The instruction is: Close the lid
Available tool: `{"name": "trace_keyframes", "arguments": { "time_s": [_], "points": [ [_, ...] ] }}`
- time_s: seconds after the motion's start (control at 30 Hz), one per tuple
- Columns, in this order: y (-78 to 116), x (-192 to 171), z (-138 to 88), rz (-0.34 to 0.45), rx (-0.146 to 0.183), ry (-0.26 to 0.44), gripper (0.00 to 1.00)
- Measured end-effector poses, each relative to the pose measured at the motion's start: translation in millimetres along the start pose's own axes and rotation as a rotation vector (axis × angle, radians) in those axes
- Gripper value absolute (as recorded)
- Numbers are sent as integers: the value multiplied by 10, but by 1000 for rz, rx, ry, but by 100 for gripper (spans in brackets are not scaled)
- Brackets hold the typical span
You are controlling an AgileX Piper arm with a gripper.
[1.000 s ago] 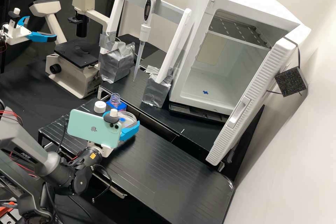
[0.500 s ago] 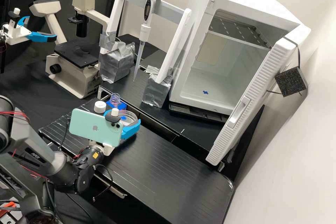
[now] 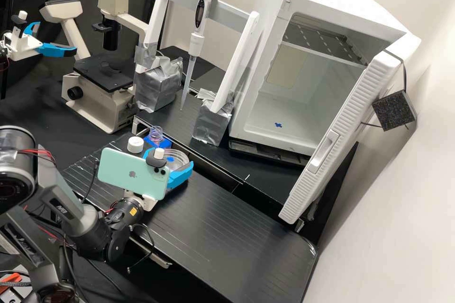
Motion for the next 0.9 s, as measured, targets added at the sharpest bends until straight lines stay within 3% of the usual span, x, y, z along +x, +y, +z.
{"name": "trace_keyframes", "arguments": {
  "time_s": [0.63,0.8,0.9],
  "points": [
    [116,-170,4,38,-12,-49,100],
    [160,-244,-33,64,6,-76,100],
    [197,-286,-97,98,-12,-75,100]
  ]
}}
